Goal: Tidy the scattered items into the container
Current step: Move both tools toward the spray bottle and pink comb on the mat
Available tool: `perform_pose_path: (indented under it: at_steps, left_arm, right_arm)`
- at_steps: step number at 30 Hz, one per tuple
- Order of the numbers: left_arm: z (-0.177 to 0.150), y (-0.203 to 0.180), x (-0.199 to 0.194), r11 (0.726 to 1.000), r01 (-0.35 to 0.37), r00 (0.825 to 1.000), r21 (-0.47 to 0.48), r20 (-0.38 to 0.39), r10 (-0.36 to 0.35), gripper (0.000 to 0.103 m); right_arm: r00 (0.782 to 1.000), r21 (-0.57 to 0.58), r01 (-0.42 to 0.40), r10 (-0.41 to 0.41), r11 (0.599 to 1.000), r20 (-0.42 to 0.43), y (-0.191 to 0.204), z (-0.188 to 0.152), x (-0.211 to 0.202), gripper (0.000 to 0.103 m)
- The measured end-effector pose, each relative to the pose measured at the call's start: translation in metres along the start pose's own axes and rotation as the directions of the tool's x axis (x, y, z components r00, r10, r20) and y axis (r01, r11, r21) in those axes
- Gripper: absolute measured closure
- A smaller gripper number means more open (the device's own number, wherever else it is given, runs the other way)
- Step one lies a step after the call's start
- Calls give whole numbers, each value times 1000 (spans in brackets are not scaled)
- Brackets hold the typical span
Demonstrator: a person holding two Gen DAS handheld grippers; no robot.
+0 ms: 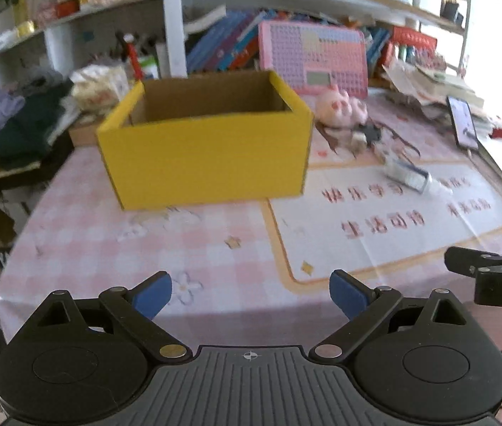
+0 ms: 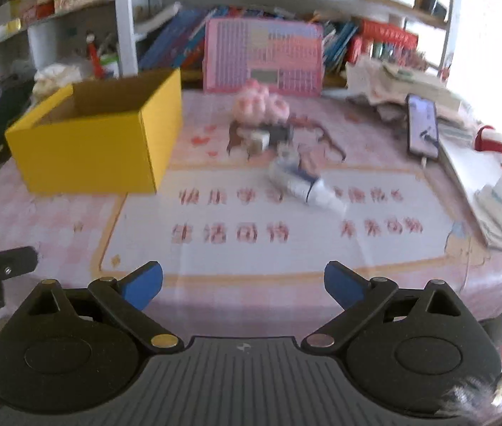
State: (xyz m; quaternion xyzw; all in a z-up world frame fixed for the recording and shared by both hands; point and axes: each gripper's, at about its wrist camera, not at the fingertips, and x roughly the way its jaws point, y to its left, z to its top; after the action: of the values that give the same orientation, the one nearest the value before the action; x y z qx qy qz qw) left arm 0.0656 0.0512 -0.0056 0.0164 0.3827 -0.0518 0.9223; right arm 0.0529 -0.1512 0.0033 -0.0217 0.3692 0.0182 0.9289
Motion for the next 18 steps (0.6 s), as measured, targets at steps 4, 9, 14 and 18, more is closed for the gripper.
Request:
perform_pose_path:
  at_steps: [4,9,14,18]
  left_arm:
    - [3,-13,5,998,38,999,45,-22,-37,6]
    - [7,-25,14,994,90,995,65,-54,-87,6]
    - [12,-33,23,990,130,990,58,-70,-126,6]
    - [15,-41,29,988,143,987,59,-82,-137,6]
  right_arm:
    - [1000,5,8,-8,1000,-14,-6,0,4,5]
    - [999,7,15,-14,1000,-31,-14,3,11,5]
    - [999,0,26,-26,1000,-43,-23,6,18,5]
    - [998,-6,28,-28,1000,-50,-31,9,25,5]
